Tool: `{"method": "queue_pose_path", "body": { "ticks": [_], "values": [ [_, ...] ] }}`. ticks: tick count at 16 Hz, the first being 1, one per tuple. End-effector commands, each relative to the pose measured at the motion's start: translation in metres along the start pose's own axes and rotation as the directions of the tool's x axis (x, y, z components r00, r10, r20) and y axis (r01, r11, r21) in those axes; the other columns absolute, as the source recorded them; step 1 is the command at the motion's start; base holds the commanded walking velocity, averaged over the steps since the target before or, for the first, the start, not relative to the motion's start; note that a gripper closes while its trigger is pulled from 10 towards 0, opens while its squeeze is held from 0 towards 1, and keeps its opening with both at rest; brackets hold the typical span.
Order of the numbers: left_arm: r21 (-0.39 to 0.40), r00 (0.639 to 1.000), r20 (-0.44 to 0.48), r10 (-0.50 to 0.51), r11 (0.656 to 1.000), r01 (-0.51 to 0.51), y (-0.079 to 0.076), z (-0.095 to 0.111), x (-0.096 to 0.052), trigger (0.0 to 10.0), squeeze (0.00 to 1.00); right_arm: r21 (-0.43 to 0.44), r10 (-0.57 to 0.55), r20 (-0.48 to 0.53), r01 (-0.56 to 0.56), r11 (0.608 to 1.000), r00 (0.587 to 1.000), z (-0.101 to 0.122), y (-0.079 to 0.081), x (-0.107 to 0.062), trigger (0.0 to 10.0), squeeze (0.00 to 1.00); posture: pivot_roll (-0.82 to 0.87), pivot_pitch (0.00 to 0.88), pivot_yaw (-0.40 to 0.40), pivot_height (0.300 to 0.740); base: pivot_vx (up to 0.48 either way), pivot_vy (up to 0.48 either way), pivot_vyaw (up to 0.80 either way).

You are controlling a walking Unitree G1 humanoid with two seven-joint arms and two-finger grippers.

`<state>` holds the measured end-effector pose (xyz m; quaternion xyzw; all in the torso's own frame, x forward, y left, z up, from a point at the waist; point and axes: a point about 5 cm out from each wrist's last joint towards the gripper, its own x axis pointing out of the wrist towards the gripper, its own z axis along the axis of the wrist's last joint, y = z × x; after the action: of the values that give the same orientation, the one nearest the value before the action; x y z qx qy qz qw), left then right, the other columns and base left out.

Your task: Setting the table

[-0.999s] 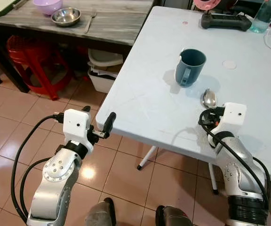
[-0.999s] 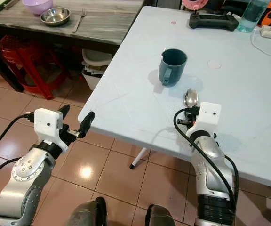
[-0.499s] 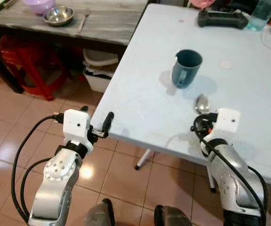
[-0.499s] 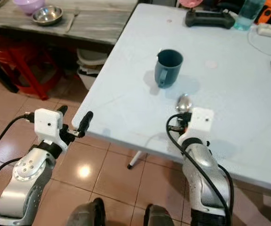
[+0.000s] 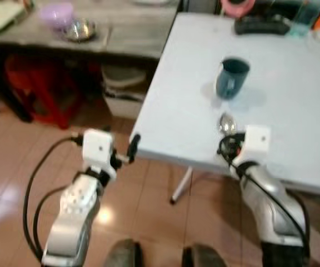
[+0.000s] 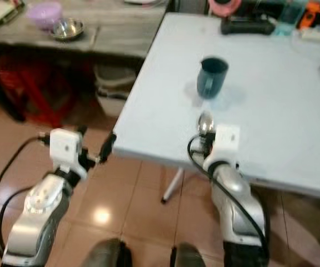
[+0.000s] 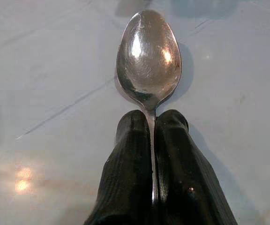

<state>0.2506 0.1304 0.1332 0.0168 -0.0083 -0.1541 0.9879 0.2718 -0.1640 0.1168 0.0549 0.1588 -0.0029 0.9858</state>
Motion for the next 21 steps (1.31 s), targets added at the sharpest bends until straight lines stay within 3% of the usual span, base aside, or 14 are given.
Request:
{"method": "queue_pose_path", "body": {
  "ticks": [1, 3, 4, 8, 11, 14, 21],
  "values": [
    [0.023, 1.0, 0.003, 0.027, 0.999, -0.027, 0.008, 0.001, -0.002, 10.0, 0.0, 0.003, 0.023, -0.04, -0.022, 1.0, 0.999, -0.012, 0.008, 0.003, 0.0, 0.0, -0.01, 0.127, 0.048, 0.74, 0.0, 0.428, 0.0],
    [0.031, 1.0, 0.012, 0.024, 0.999, -0.025, 0.008, 0.001, -0.001, 10.0, 0.0, 0.017, 0.02, -0.012, -0.02, 1.0, 1.0, -0.008, 0.008, 0.005, 0.0, 0.0, -0.01, 0.128, 0.047, 0.74, 0.255, 0.407, 0.0],
    [0.04, 1.0, 0.021, 0.022, 0.999, -0.023, 0.008, 0.003, 0.0, 10.0, 0.0, 0.033, 0.007, 0.05, -0.009, 0.999, 0.999, 0.001, 0.007, 0.006, 0.0, 0.0, -0.01, 0.127, 0.047, 0.74, 0.296, 0.379, 0.0],
    [0.051, 0.999, 0.035, 0.018, 0.999, -0.019, 0.008, 0.005, 0.003, 10.0, 0.0, -0.004, 0.028, 0.193, -0.028, 1.0, 0.981, 0.024, 0.012, 0.006, 0.0, 0.0, -0.01, 0.116, 0.046, 0.74, 0.379, 0.289, 0.0],
    [0.038, 0.998, 0.044, 0.046, 0.998, -0.048, 0.012, 0.006, 0.005, 10.0, 0.0, -0.02, 0.006, 0.302, 0.0, 1.0, 0.953, 0.039, 0.006, 0.003, 0.0, 0.0, -0.02, 0.109, 0.041, 0.74, 0.424, 0.0, 0.0],
    [0.067, 0.997, 0.063, 0.044, 0.997, -0.048, 0.012, 0.007, 0.008, 10.0, 0.0, -0.032, -0.005, 0.329, 0.016, 0.999, 0.944, 0.041, 0.003, 0.004, 0.0, 0.0, -0.02, 0.109, 0.042, 0.74, 0.426, 0.0, 0.0],
    [0.053, 0.998, 0.064, 0.023, 0.998, -0.027, 0.011, 0.008, 0.012, 10.0, 0.0, -0.06, 0.0, 0.383, 0.024, 0.998, 0.924, 0.046, 0.004, 0.003, 0.0, 0.0, -0.03, 0.105, 0.047, 0.74, 0.47, 0.0, 0.0]
  ]
}}
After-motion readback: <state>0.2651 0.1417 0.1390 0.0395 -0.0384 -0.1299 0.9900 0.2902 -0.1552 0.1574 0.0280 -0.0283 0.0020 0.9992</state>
